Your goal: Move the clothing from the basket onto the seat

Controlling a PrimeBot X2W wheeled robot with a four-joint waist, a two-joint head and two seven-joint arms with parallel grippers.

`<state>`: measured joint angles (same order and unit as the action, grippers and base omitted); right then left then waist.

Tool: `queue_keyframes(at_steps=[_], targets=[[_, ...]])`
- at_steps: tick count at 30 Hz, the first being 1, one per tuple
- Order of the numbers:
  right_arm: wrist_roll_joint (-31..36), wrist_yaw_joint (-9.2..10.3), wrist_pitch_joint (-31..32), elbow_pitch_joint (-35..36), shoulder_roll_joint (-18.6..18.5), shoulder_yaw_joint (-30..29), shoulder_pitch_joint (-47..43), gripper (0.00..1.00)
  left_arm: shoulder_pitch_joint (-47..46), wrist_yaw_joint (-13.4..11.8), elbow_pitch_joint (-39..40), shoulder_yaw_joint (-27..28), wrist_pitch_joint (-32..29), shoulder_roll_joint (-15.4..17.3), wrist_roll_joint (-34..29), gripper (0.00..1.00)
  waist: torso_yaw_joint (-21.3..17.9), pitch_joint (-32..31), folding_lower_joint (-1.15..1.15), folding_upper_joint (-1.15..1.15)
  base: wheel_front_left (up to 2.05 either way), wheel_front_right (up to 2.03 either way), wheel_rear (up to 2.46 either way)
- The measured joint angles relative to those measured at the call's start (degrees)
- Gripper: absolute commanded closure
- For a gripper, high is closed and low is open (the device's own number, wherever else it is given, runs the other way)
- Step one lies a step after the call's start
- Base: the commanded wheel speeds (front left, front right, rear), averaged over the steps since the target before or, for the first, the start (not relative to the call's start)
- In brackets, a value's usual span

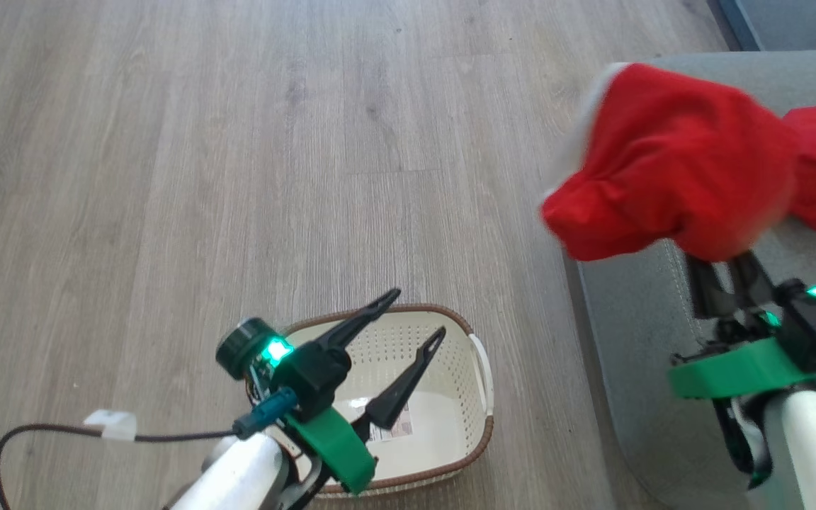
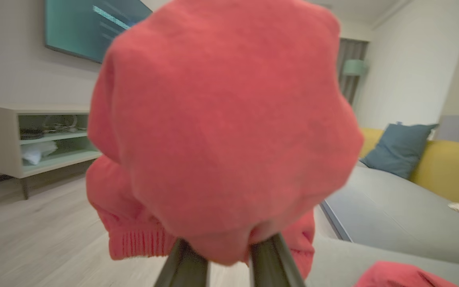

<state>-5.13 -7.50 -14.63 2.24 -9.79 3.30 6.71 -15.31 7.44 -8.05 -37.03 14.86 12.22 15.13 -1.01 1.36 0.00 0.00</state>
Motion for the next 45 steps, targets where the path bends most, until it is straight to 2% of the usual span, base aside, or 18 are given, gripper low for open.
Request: queue_keyframes(at_steps=[10, 21, 27, 34, 45], targets=[[-0.6, 0.0, 0.0, -6.3, 2.7, -5.5, -3.3, 1.0, 3.5, 0.0, -4.0, 0.0, 0.0, -1.1, 0.7, 0.0, -0.7, 0.6, 0.0, 0.0, 0.0, 0.0, 0.0], [-0.6, 0.0, 0.0, -7.8, 3.2, -7.2, -3.5, 1.0, 4.9, 0.0, -5.0, 0.3, -0.1, -1.7, 0.4, 0.0, -1.4, 0.9, 0.0, 0.0, 0.0, 0.0, 0.0], [-0.9, 0.0, 0.0, -7.7, 3.3, -8.4, -3.5, 1.0, 4.9, 0.0, -4.4, 1.6, -0.1, -2.2, -0.3, 0.0, -3.2, 1.3, 0.0, 0.0, 0.0, 0.0, 0.0], [-0.9, 0.0, 0.0, -6.7, 3.7, -9.1, -3.5, 1.0, 4.9, 0.0, -3.2, 1.9, -0.1, -2.3, -1.5, 0.0, -7.5, 3.0, 0.0, 0.0, 0.0, 0.0, 0.0], [-0.9, 0.0, 0.0, -5.4, 4.5, -11.5, -3.5, 1.0, 4.5, 0.0, -1.8, 1.2, -0.1, -2.2, -2.2, 0.0, -17.5, 5.5, 0.0, 0.0, 0.0, 0.0, 0.0]])
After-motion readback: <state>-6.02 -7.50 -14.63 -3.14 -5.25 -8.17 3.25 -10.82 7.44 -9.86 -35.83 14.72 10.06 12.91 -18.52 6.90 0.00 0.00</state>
